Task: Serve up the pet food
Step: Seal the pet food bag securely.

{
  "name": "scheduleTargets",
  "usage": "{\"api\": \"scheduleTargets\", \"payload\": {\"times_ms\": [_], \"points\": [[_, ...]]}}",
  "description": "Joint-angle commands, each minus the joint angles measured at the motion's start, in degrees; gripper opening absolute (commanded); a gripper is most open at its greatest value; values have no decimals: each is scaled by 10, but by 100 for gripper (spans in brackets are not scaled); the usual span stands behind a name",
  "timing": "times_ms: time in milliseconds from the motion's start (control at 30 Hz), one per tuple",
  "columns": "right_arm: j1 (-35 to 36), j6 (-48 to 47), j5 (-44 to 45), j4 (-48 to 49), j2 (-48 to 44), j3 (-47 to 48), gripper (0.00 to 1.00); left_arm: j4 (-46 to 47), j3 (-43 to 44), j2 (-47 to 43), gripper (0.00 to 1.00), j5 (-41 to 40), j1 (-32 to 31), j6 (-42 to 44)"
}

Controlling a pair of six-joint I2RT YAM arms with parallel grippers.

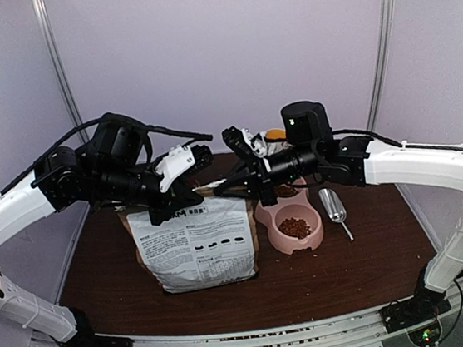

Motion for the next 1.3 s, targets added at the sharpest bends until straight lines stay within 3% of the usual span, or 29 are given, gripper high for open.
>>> {"api": "scheduleTargets", "payload": {"times_ms": [0, 200, 267, 333, 433, 500, 800, 900, 1033, 1067, 1100, 1133, 1267], "points": [[1, -4, -18, -1, -35, -6, 0, -16, 2, -19, 0, -37, 21, 2], [1, -7, -19, 6, -38, -10, 0, -23, -2, -29, 0, -37, 22, -2], [0, -8, -17, 3, -40, -13, 0, -28, -2, -32, 17, -39, 22, -4], [-1, -10, -15, 1, -44, -15, 0, -29, -5, -39, 22, -40, 23, -4], [-2, -10, -11, 1, -51, -21, 0, -35, -9, -44, 13, -38, 26, -2], [-2, -11, -8, 1, -56, -26, 0, -39, -12, -46, 0, -35, 30, -2], [-3, -10, 2, -2, -73, -38, 0, -40, -16, -59, 0, -22, 36, 1], [-3, -14, 4, -9, -77, -38, 0, -47, -20, -65, 15, -23, 37, 2], [-3, -23, 6, -25, -78, -31, 0, -48, -34, -80, 19, -34, 39, -1], [-4, -25, 7, -28, -78, -31, 0, -47, -37, -85, 16, -38, 40, -3], [-5, -27, 7, -31, -79, -29, 0, -48, -40, -88, 3, -42, 41, -5], [-5, -28, 7, -33, -79, -29, 0, -47, -43, -94, 0, -46, 42, -7], [-7, -31, 8, -39, -77, -25, 0, -41, -54, -113, 0, -46, 46, -14]]}}
